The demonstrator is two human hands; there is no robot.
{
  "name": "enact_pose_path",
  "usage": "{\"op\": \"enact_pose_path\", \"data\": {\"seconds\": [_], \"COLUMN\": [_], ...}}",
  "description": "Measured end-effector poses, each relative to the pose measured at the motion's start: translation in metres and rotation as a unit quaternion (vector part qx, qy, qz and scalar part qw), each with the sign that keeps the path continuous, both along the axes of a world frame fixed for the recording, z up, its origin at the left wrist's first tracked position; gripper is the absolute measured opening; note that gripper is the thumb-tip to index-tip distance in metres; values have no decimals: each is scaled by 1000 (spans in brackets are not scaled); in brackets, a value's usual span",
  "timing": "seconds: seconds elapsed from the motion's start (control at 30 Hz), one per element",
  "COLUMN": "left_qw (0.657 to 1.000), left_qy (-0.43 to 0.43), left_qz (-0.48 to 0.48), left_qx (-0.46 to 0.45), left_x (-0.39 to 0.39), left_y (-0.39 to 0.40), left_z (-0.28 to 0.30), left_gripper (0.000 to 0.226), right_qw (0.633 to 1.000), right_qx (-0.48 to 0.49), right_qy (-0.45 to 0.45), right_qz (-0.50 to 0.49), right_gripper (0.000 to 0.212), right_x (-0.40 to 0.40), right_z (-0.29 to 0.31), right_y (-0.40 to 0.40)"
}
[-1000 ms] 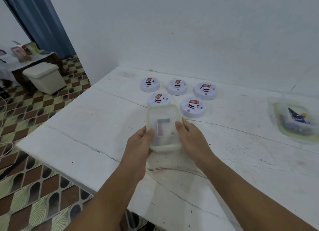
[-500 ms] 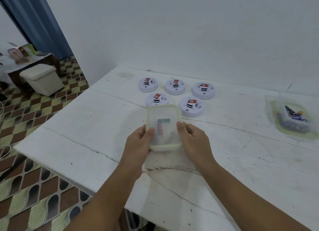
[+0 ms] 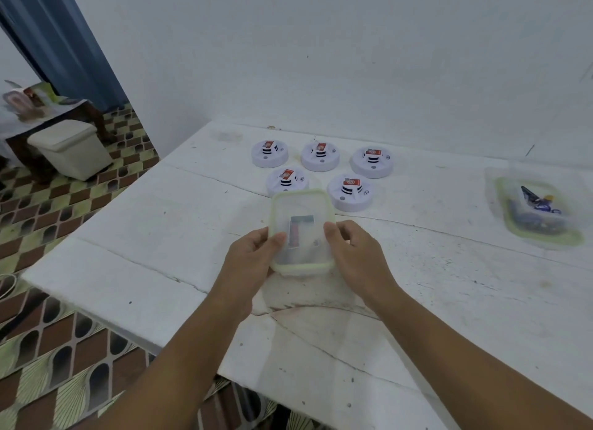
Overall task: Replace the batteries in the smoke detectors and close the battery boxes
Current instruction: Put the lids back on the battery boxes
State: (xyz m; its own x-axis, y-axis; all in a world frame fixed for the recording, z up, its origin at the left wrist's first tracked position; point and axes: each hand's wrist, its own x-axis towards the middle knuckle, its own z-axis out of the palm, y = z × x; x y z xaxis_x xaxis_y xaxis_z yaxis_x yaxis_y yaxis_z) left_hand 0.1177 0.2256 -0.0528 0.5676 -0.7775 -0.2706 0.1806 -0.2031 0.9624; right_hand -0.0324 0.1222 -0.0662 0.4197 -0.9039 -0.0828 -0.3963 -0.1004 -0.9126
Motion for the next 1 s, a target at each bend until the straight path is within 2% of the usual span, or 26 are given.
{"op": "enact_pose_path", "data": {"seconds": [0.1, 0.23, 0.43, 0.53, 0.63, 0.77, 1.0], "left_qw": [994, 973, 957, 947, 952, 966, 970], "left_qy": [-53, -89, -94, -101, -97, -97, -131], "left_qz": [-81, -167, -242, -284, -273, -231, -203], "left_qx": [58, 133, 128, 115, 96, 63, 16], "left_x": [13, 17, -28, -55, -76, -91, -95], "left_y": [-3, -18, -61, -88, -111, -141, -198], "left_z": [9, 19, 21, 19, 17, 9, -3], "left_gripper": [21, 22, 23, 32, 35, 33, 37], "right_qw": [1000, 999, 992, 985, 980, 970, 956], "right_qx": [2, 21, 17, -4, -9, 3, -11], "right_qy": [-5, -16, -23, -30, -35, -88, -115], "right_qz": [-16, -46, -123, -170, -197, -226, -268], "right_gripper": [23, 22, 23, 30, 35, 34, 26], "right_x": [-7, -31, -85, -106, -121, -127, -117], "right_z": [-1, 1, 2, 4, 6, 2, -7], "right_y": [3, -4, -25, -34, -43, -57, -101]}}
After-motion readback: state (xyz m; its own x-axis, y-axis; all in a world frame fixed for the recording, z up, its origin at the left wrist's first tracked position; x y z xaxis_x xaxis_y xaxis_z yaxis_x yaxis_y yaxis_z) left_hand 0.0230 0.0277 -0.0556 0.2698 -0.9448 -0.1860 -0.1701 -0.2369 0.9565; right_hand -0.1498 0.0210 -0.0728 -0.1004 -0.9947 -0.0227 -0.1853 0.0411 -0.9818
